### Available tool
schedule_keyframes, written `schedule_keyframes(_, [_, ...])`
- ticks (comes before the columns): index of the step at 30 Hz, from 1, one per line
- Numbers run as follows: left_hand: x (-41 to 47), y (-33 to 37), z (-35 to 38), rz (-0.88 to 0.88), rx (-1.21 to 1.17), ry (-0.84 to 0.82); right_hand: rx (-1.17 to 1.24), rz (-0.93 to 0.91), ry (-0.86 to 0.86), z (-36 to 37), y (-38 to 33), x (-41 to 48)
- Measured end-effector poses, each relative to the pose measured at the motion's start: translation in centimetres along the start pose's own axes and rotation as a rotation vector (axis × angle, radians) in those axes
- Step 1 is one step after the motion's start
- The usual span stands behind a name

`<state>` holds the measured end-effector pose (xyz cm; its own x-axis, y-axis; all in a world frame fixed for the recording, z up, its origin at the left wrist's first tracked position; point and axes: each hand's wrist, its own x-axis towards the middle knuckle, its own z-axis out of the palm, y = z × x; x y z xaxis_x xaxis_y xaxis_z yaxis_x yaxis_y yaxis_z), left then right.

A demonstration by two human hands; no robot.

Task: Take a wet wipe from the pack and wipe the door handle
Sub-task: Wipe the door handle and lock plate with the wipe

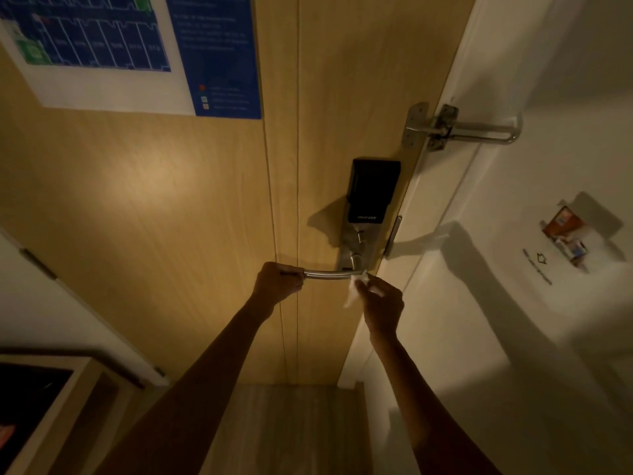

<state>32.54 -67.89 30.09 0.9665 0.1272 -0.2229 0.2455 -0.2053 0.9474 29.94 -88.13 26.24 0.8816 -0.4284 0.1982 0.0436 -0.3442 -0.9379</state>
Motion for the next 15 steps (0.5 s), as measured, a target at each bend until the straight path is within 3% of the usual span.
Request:
schedule_keyframes(4, [-0.3, 0.2, 0.2, -0.013, 0.003, 0.031, 0.383, 0.459, -0.173, 1.1, -0.5, -0.4])
schedule_keyframes(6, [-0.3, 0.3, 0.2, -0.021, 0.018, 0.037, 0.523, 0.565, -0.219, 0.8, -0.7, -0.9])
schedule_keyframes(10, [-0.5, 0.2, 0.1, -0.036, 0.031, 0.029, 0.713, 0.663, -0.075, -0.3, -0.2, 0.3])
schedule_keyframes(15, [-1.3, 0.3, -0.5, 0.009, 0.037, 0.018, 0.424, 0.505, -0.417, -0.1, -0.9, -0.7])
